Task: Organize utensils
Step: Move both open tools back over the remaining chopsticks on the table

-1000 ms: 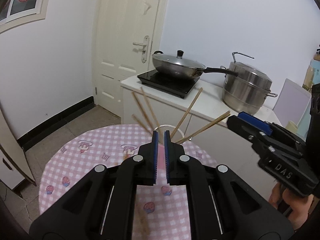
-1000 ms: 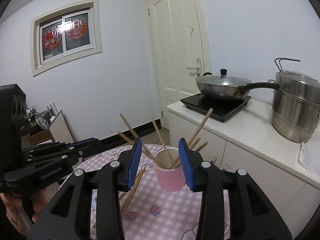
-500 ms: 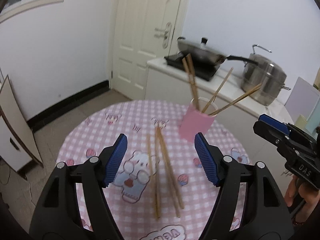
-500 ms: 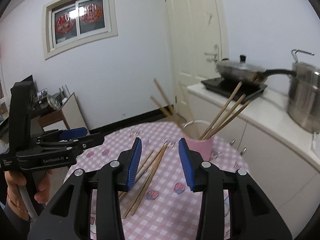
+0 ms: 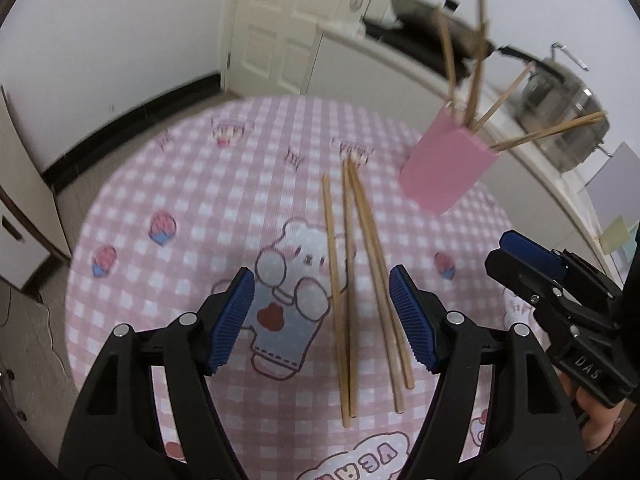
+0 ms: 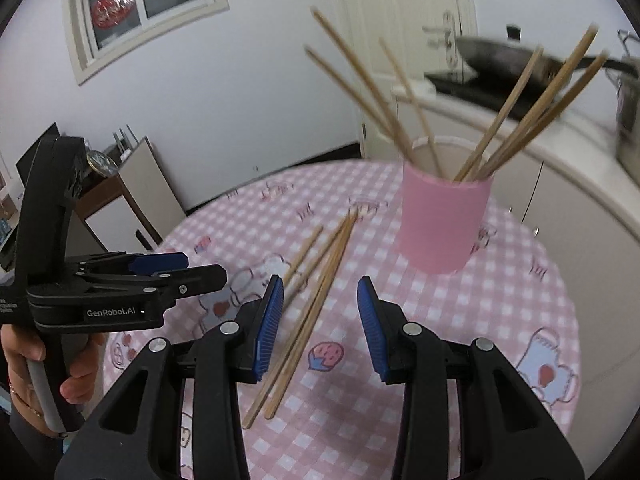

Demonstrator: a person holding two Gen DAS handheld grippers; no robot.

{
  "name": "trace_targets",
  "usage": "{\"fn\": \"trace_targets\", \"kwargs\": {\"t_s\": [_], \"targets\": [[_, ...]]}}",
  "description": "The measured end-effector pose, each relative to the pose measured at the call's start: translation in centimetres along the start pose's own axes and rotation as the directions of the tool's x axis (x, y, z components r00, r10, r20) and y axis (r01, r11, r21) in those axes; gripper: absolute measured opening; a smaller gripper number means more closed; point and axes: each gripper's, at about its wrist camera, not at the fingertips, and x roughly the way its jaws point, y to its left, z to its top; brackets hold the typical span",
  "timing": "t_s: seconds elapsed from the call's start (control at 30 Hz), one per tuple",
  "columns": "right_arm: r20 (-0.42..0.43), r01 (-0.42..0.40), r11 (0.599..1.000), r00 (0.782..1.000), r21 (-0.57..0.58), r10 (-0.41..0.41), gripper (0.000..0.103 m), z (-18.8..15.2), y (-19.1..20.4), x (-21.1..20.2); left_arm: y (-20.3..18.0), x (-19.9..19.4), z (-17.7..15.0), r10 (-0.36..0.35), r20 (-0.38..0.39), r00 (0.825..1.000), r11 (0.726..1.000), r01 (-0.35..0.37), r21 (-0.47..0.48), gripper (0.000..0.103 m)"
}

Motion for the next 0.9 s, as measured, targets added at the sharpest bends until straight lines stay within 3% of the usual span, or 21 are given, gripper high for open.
{"fn": "trace_targets", "kwargs": {"t_s": [0.2,0.4,0.6,0.9], "targets": [[-0.093,0.007,1.0,0.996,0.011,-0.006,0.038,-0.6,0.0,3.2,0.7,3.4,0.1,0.012,-0.078,0.997,1.0,-0.013,-0.016,0.069],[-0.134,0.021,0.999,0.991,0.028,-0.017,0.041,-0.9,-1.2,5.2,0.7,6.1,0.6,0.036,-0.126,0.991,0.999,-0.038,-0.014,0.065],[-0.165,0.029,0.999,0.986,0.03,-0.023,0.041,-0.9,-1.8,6.4,0.1,7.7,1.9,0.106,-0.114,0.988,0.994,-0.102,0.037,0.059],[-0.203,0.041,0.999,0.978,-0.009,-0.042,0.042,-0.9,-1.1,7.9,-0.6,9.0,2.7,0.184,-0.094,0.978,0.98,-0.175,0.1,0.059]]}}
